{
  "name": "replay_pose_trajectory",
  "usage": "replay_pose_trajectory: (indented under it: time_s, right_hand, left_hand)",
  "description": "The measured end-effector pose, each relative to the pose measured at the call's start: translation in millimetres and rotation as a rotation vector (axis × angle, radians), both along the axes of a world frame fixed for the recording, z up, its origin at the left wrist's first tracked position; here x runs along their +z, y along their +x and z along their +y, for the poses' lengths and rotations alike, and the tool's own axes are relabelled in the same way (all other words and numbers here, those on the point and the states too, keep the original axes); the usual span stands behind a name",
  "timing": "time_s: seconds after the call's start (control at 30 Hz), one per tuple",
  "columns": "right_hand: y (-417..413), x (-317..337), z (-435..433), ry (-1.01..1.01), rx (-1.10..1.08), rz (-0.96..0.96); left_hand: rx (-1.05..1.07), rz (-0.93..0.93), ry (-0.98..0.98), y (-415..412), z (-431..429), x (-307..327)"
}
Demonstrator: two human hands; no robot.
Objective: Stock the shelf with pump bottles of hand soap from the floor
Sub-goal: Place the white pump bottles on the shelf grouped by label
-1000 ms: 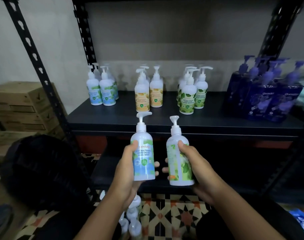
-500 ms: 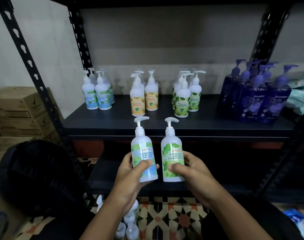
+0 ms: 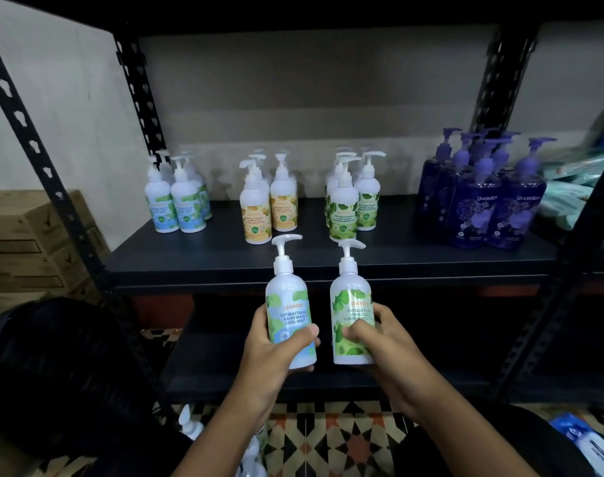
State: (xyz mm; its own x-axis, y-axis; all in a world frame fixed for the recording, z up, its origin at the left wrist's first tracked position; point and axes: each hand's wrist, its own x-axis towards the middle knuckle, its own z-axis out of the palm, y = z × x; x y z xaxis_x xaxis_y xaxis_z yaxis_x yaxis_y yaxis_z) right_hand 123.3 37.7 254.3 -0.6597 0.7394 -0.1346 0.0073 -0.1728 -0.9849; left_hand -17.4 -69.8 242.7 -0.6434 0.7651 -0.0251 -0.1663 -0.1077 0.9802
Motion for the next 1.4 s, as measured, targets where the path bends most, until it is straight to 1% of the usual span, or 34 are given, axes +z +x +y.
replay_pose_trajectory:
  time_s: [0.1, 0.3, 0.5, 0.67, 0.87, 1.3, 1.4]
  right_hand:
    - [4, 6, 7, 0.048, -0.011, -0.013]
    - [2, 30, 33, 0.242, -0.070, -0.030]
    - [-21, 57, 86, 0.406, -0.216, 0.041]
    - [-39, 65, 140, 0.454, -0.259, 0.064]
    - [-55, 47, 173, 0.524, -0.265, -0.051]
    - [-60, 33, 180, 0.639, -0.276, -0.211]
    - [-58, 27, 182, 0.678, -0.297, -0.284]
  left_hand:
    - [-0.011, 0.019, 0.025, 1, 12, 4]
    - [-0.027, 0.026, 0.064, -9, 42, 19]
    - [0.021, 0.153, 0.115, -31, 86, 42]
    - [0.055, 0.220, 0.185, -58, 119, 53]
    - [0.088, 0.234, 0.177, -74, 132, 42]
    - [0.097, 0.211, 0.168, -72, 131, 38]
    - [0.098, 0.216, 0.157, -71, 128, 37]
